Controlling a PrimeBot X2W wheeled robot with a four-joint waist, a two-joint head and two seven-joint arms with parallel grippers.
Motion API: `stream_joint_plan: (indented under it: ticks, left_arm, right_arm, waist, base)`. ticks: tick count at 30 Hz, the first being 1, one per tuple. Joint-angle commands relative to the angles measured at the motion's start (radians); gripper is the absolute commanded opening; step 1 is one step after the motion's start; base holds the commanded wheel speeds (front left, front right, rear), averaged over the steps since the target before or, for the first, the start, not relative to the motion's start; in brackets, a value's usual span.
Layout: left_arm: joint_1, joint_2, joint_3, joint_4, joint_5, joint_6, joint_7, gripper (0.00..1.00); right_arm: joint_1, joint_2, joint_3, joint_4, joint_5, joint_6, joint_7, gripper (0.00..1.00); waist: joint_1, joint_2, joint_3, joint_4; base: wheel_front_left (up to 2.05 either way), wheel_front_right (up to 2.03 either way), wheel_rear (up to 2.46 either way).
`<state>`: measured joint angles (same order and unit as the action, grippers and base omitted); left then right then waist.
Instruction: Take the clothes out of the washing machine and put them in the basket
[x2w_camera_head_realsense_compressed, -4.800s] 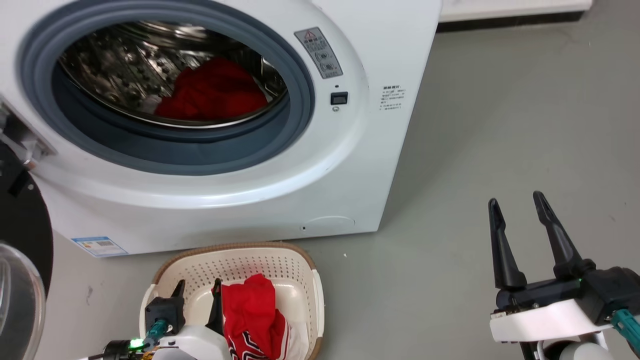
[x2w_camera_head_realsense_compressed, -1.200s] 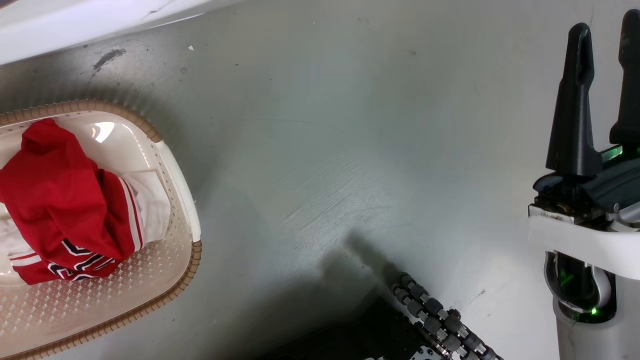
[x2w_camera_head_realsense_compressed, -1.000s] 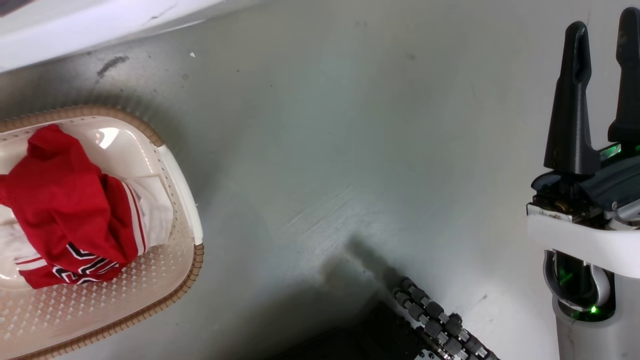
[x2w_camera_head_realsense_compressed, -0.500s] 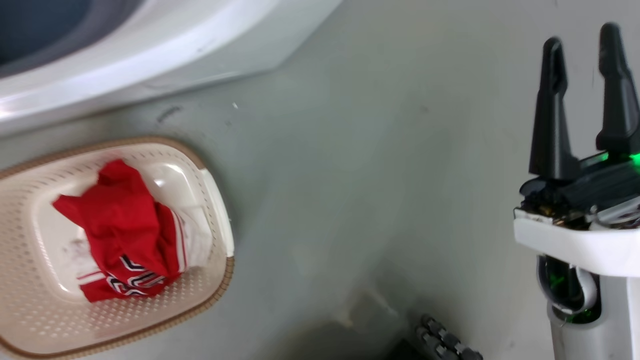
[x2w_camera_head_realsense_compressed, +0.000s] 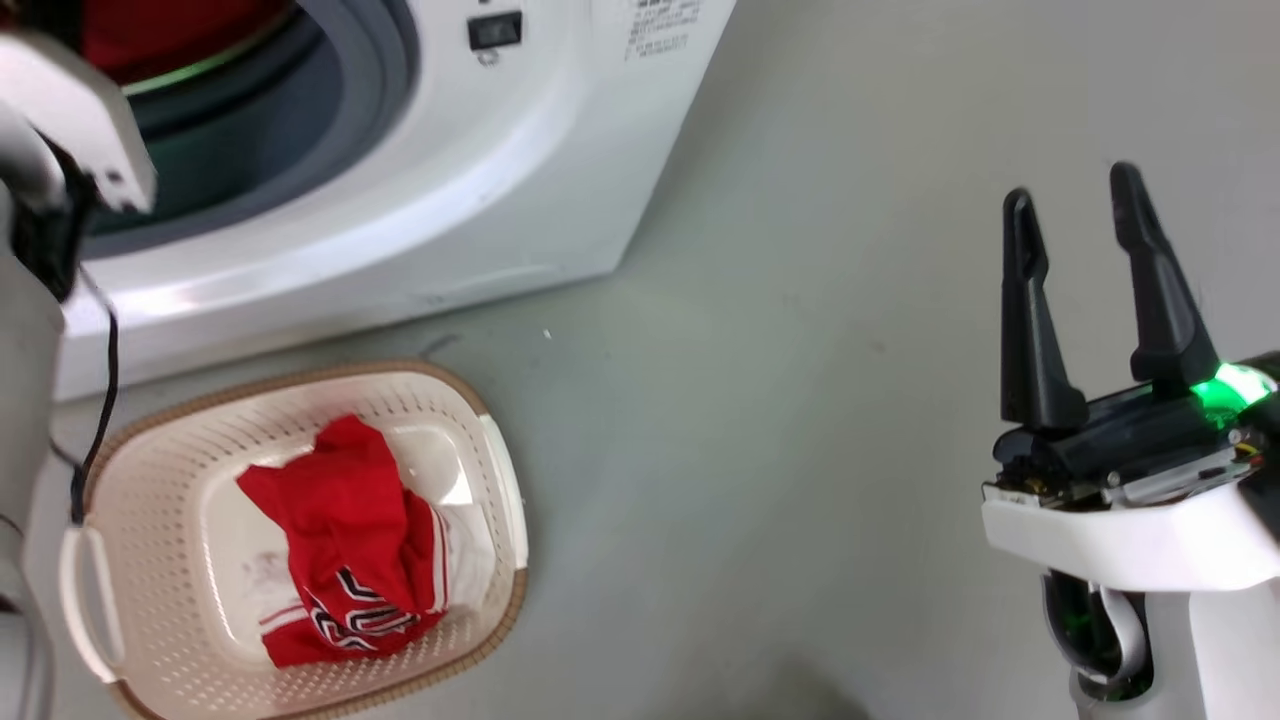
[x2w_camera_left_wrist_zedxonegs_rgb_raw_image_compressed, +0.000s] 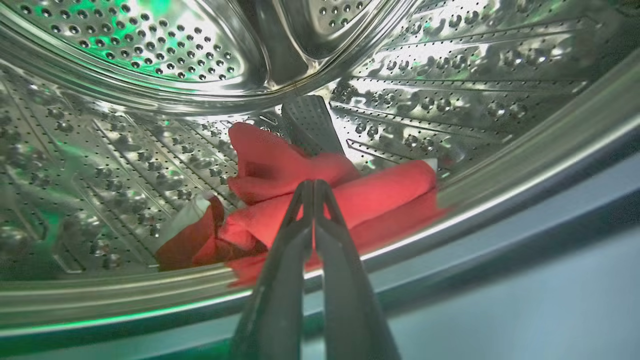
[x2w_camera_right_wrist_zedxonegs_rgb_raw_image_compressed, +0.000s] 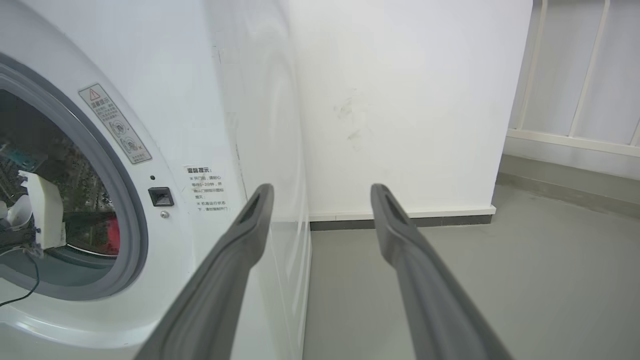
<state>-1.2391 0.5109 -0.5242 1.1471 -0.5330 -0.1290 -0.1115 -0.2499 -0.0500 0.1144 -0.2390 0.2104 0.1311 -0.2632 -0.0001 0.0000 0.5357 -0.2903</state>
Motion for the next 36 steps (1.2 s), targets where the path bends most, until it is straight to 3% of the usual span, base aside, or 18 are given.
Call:
stream_joint_plan:
  ticks: [1,6,12,18,36]
  left_arm:
    - [0.041,-0.010,-0.003,-0.007,-0.007,0.000,-0.035,0.00]
    - [0.121,-0.030,0.002,-0.018,-0.021,0.001,-0.106,0.00]
    - [0.236,-0.054,0.020,-0.082,-0.030,0.036,-0.150,0.00]
    - [0.429,-0.061,0.075,-0.292,-0.010,0.108,-0.155,0.00]
    - [0.944,-0.094,0.136,-0.722,0.046,0.220,-0.154,0.00]
  right_arm:
    - [0.021,-0.001,0.000,0.006,-0.006,-0.001,-0.002,1.00]
    - [0.056,0.000,0.002,0.016,-0.022,-0.001,-0.002,1.00]
    - [0.105,-0.001,0.007,0.031,-0.046,-0.001,-0.002,1.00]
    - [0.157,-0.001,0.003,0.051,-0.066,-0.001,-0.002,1.00]
    - [0.290,0.000,-0.027,0.098,-0.103,-0.001,-0.002,1.00]
  waist:
    - [0.0001,0.0000,-0.057,0.018]
    - [0.0001,0.0000,-0.118,0.033]
    - [0.0001,0.0000,-0.206,0.061]
    - [0.0001,0.0000,-0.297,0.093]
    - [0.0001,0.0000,-0.500,0.156]
  base:
    - [0.00,0.00,0.00]
    - [0.00,0.00,0.00]
    - [0.00,0.00,0.00]
    - [0.00,0.00,0.00]
    - [0.00,0.00,0.00]
